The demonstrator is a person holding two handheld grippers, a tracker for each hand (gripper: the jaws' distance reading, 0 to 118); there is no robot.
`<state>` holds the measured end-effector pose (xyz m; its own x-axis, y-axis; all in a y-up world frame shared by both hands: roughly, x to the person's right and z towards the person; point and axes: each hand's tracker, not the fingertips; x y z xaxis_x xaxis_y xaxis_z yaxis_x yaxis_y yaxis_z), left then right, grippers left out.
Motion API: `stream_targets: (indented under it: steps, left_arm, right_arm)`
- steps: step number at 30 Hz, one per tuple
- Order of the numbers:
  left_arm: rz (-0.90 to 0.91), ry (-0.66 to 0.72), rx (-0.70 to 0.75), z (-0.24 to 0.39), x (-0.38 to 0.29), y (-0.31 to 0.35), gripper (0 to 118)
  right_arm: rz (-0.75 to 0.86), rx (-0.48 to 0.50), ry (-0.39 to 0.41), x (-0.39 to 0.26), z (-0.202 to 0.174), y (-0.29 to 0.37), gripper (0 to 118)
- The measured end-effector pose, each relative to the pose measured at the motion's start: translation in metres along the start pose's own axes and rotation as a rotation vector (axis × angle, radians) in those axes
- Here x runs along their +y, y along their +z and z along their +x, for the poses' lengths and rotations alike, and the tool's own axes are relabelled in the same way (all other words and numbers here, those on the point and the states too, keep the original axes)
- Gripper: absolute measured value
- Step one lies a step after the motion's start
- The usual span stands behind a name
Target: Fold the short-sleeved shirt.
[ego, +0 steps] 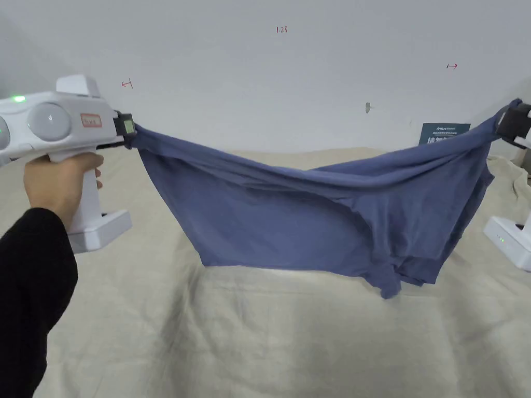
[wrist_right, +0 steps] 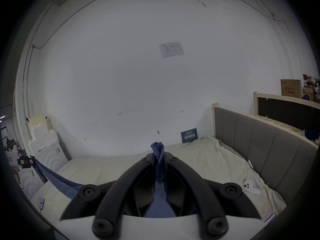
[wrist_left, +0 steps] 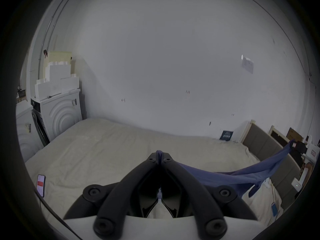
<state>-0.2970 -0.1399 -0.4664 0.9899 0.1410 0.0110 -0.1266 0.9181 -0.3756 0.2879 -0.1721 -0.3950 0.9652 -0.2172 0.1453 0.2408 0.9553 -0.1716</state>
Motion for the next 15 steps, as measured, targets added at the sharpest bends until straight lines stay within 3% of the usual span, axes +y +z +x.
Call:
stream_targets:
  steps: [8, 13, 15]
  left_arm:
    - [-0.127, -0.002, 0.011, -0.024, -0.098, 0.012, 0]
    - [-0.222, 0.019, 0.026, -0.043, -0.171, 0.044, 0]
    - [-0.26, 0.06, 0.027, -0.052, -0.201, 0.058, 0]
  right_arm:
    - [-0.141, -0.009, 0.045, -0.087, 0.009, 0.03, 7]
    - [-0.216, -0.009, 0.02, -0.149, 0.02, 0.075, 7]
    - [-0.264, 0.005, -0.03, -0.173, 0.025, 0.095, 7]
